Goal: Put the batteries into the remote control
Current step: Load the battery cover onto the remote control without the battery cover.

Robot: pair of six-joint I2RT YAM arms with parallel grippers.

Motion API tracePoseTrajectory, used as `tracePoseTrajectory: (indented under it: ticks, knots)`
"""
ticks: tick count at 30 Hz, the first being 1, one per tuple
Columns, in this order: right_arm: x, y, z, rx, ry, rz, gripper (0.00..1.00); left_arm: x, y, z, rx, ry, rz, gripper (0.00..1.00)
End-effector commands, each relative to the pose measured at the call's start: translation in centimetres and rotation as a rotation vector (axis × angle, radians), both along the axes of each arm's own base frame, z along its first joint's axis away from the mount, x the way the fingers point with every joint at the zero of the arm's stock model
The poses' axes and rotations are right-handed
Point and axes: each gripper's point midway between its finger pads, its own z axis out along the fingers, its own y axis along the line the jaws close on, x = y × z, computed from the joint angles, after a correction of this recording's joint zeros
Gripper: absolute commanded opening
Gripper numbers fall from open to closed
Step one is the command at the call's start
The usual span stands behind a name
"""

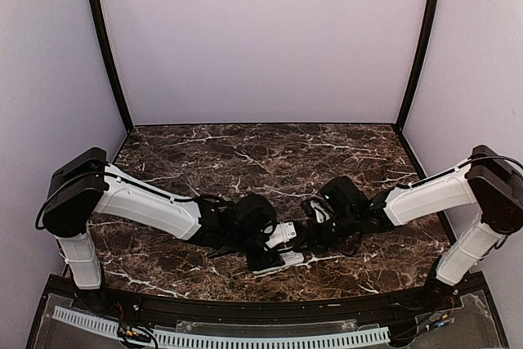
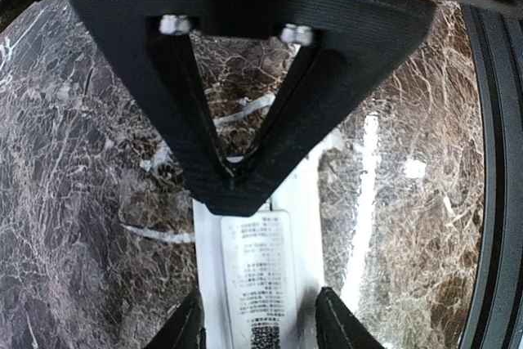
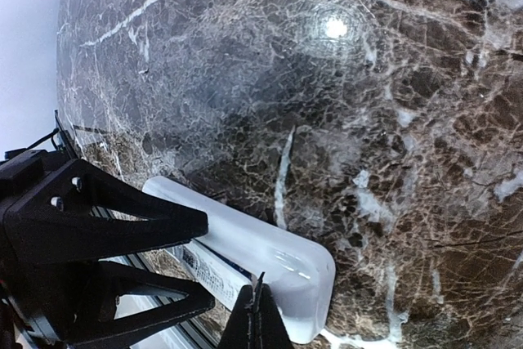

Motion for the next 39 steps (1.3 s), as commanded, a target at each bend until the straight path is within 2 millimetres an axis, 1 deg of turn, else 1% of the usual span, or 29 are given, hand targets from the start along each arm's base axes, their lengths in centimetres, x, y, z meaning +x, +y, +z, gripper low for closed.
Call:
tracePoseTrajectory:
  ticks: [1,5,7,13,16,17,18,19,20,21,23,24,25,26,28,29,35,39]
  knots:
    - [-1.1,0.8,-0.6,-0.004,-0.023,0.038,0.00,-0.7,2.5,-2.8,0.134,0.033,0.004,0.48]
    - [-1.3,0.6,-1.0,-0.026,-0.032,0.043,0.00,-0.9,2.2,-2.3,0.108,0.038,-0.001,0.53]
    - [-1.3,0.5,-1.2,-0.035,-0.036,0.041,0.00,-0.9,1.9,-1.6,0.080,0.038,-0.005,0.56]
    - [-1.3,0.4,-1.3,-0.045,-0.045,0.046,0.00,-0.8,0.8,1.7,-0.027,0.036,-0.008,0.62]
    - [-1.4,0.3,-1.4,-0.048,-0.046,0.047,0.00,-0.6,0.5,3.1,-0.089,0.065,0.008,0.62]
    - [-1.5,0.3,-1.4,-0.047,-0.048,0.048,0.00,-0.5,0.2,4.1,-0.125,0.064,0.010,0.62]
    - [-1.4,0.3,-1.4,-0.047,-0.050,0.047,0.00,-0.4,0.3,4.4,-0.146,0.086,0.019,0.62]
    - [-1.4,0.4,-1.3,-0.045,-0.052,0.047,0.00,-0.2,0.0,5.4,-0.188,0.085,0.023,0.62]
    - [-1.4,0.4,-1.3,-0.042,-0.054,0.048,0.00,-0.1,0.1,5.5,-0.207,0.114,0.035,0.61]
    - [-1.4,0.5,-1.2,-0.040,-0.056,0.048,0.00,0.1,-0.1,6.1,-0.238,0.116,0.039,0.60]
    - [-1.4,0.6,-1.1,-0.038,-0.059,0.050,0.00,0.5,0.0,6.1,-0.255,0.135,0.056,0.49]
    - [-1.3,0.6,-1.1,-0.036,-0.061,0.049,0.00,0.6,0.0,5.8,-0.245,0.134,0.061,0.36]
    - [-1.4,0.6,-1.2,-0.036,-0.059,0.050,0.00,0.7,0.1,4.9,-0.219,0.142,0.063,0.29]
    - [-1.3,0.7,-1.1,-0.034,-0.060,0.050,0.00,0.8,0.1,4.1,-0.184,0.146,0.061,0.19]
    - [-1.3,0.8,-1.2,-0.033,-0.060,0.050,0.00,0.7,0.0,3.1,-0.143,0.156,0.052,0.10]
    - [-1.3,0.8,-1.1,-0.032,-0.061,0.051,0.00,0.7,-0.1,3.1,-0.141,0.153,0.047,0.09]
    - [-1.3,0.7,-1.4,-0.037,-0.067,0.043,0.00,0.6,-0.6,2.8,-0.145,0.142,0.023,0.07]
    - [-1.1,0.6,-1.7,-0.032,-0.077,0.037,0.00,0.1,-0.6,1.8,-0.112,0.147,0.007,0.04]
